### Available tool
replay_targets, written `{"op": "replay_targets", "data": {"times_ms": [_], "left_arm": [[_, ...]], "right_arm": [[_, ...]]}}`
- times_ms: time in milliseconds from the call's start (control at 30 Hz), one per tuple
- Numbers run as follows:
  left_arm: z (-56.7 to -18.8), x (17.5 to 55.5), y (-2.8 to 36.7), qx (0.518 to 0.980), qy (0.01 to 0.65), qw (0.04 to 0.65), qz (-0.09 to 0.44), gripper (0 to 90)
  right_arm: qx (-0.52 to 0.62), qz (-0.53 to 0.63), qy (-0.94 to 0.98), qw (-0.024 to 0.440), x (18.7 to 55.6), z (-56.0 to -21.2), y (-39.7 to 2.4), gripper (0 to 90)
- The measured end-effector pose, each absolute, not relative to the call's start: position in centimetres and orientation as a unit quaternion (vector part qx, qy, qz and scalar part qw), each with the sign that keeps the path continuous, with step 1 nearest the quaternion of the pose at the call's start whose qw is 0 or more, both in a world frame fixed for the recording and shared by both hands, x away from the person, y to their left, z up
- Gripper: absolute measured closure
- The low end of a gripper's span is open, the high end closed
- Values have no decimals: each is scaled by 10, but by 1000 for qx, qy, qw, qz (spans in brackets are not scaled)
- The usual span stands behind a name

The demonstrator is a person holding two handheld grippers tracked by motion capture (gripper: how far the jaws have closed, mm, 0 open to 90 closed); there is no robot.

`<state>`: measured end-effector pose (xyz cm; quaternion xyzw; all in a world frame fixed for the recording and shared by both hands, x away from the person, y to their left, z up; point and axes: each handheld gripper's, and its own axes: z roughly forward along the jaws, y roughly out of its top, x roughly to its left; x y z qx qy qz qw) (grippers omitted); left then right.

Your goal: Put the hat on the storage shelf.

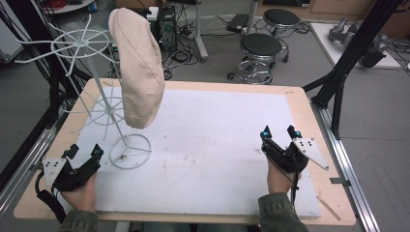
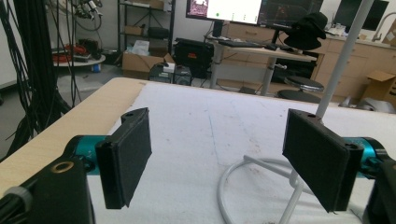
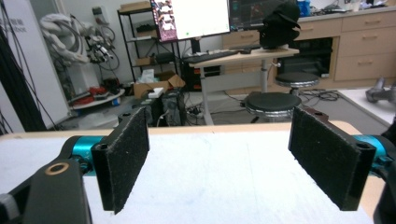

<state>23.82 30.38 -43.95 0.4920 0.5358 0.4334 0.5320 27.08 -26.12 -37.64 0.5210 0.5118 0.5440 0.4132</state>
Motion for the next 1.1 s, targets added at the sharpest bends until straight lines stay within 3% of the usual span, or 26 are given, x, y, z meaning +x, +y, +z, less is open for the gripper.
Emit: {"op": "replay_targets", "data": {"times_ms": [200, 567, 833, 1100], "left_arm": [[-440, 238, 302, 493, 535, 532, 434, 239], [-440, 238, 302, 495, 535, 531, 433, 239], [-439, 234, 303, 490, 537, 535, 431, 239], [-439, 234, 304, 489, 538, 534, 430, 239]], "right_arm": [[539, 541, 518, 385, 272, -394, -270, 192], [557, 522, 512, 393, 265, -408, -288, 182], [530, 505, 538, 418, 260, -409, -281, 175], [538, 510, 530, 412, 260, -409, -282, 171]]}}
